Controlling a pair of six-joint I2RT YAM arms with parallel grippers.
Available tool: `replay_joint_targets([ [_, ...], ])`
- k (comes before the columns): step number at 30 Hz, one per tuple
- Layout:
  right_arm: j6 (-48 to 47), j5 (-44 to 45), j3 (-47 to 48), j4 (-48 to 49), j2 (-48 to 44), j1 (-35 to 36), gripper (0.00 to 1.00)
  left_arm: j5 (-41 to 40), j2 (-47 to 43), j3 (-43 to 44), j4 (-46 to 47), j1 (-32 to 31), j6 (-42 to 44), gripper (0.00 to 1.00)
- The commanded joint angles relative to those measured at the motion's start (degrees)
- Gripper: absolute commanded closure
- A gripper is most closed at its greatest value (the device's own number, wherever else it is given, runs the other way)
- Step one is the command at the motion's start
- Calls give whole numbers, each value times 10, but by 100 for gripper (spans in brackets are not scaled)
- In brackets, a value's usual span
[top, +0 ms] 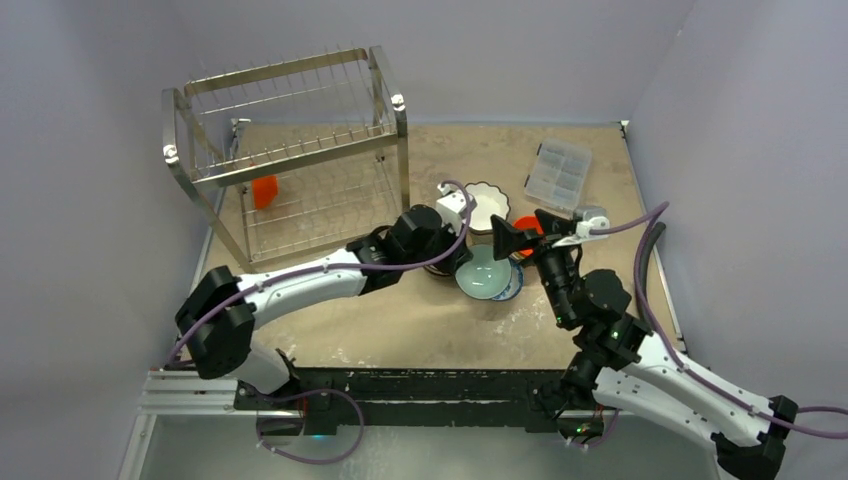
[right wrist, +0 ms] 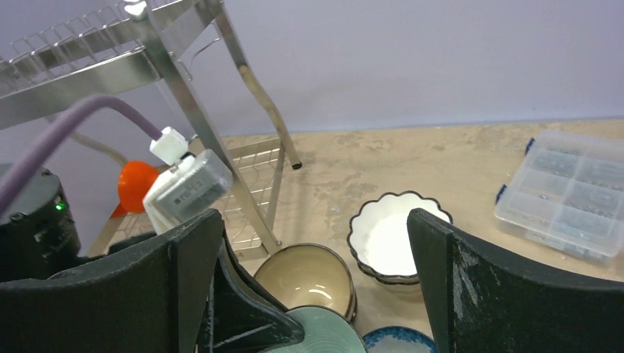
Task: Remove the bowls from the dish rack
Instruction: Place the bowl with the bowl.
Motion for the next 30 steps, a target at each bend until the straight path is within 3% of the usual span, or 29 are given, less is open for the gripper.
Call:
replay_joint_targets([
  [1,3,47,-17,12,-37,3,1,-10,32,42,81,-13,12,100],
  [15,-6,73,-42,28,-104,3,1,-48,172,137,85,-43,46,100],
  [30,-8,70,-46,30,-100,3,1,-83,222,163,56,-49,50,96],
])
